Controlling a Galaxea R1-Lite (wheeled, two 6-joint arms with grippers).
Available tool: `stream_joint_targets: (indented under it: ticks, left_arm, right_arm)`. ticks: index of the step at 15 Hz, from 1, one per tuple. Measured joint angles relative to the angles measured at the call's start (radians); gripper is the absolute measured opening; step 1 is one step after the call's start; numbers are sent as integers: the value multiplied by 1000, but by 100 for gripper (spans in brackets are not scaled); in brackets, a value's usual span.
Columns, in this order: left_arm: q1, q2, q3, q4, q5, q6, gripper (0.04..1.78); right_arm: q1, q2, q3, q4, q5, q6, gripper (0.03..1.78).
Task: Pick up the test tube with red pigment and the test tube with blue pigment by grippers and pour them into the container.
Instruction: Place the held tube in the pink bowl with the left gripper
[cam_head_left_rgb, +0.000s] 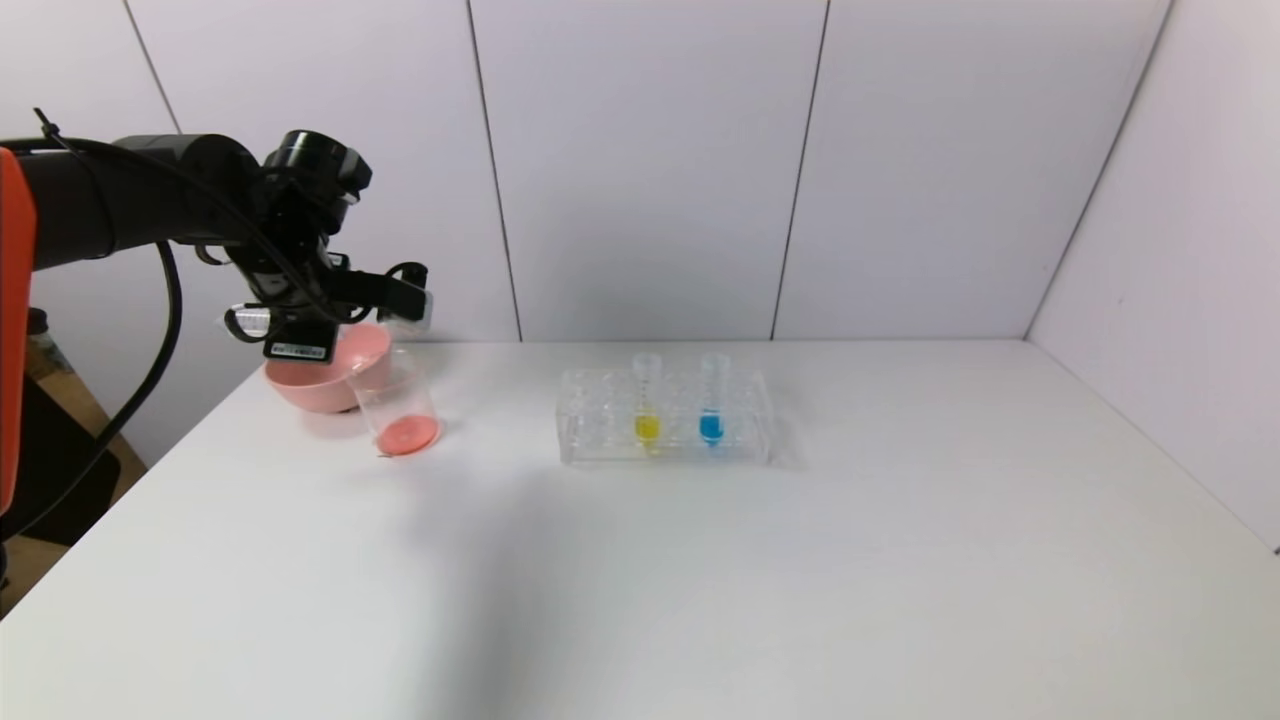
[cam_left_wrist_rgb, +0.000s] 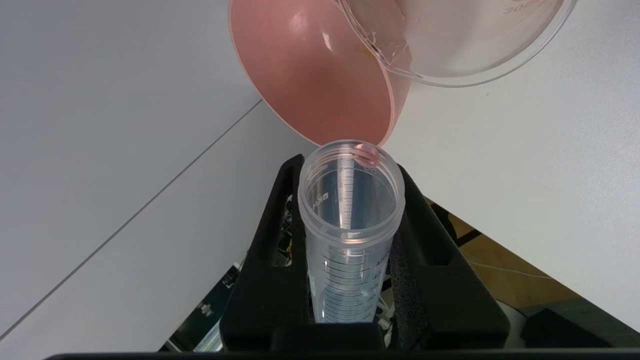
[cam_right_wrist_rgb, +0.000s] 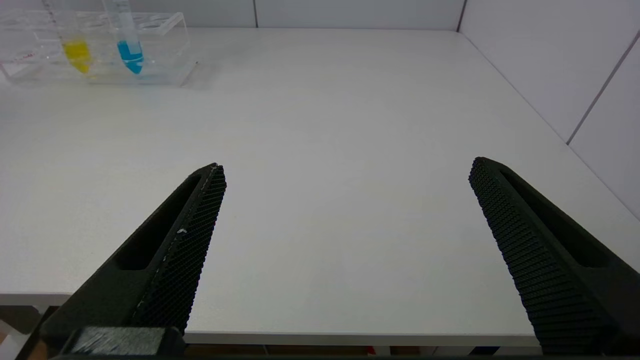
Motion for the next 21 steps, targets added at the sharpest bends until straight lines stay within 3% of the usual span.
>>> stream_joint_targets:
  ticks: [5, 10, 18, 21]
  left_arm:
    - [6, -27, 1, -8, -89, -89, 47]
    - [23, -88, 1, -33, -251, -407, 47]
    - [28, -174, 1, -216, -260, -911, 47]
    - [43, -183, 1, -240, -257, -1036, 47]
  right_arm:
    - [0, 0, 0, 0, 0, 0, 177]
    - [0, 0, 0, 0, 0, 0, 177]
    - [0, 0, 0, 0, 0, 0, 178]
    - [0, 0, 0, 0, 0, 0, 177]
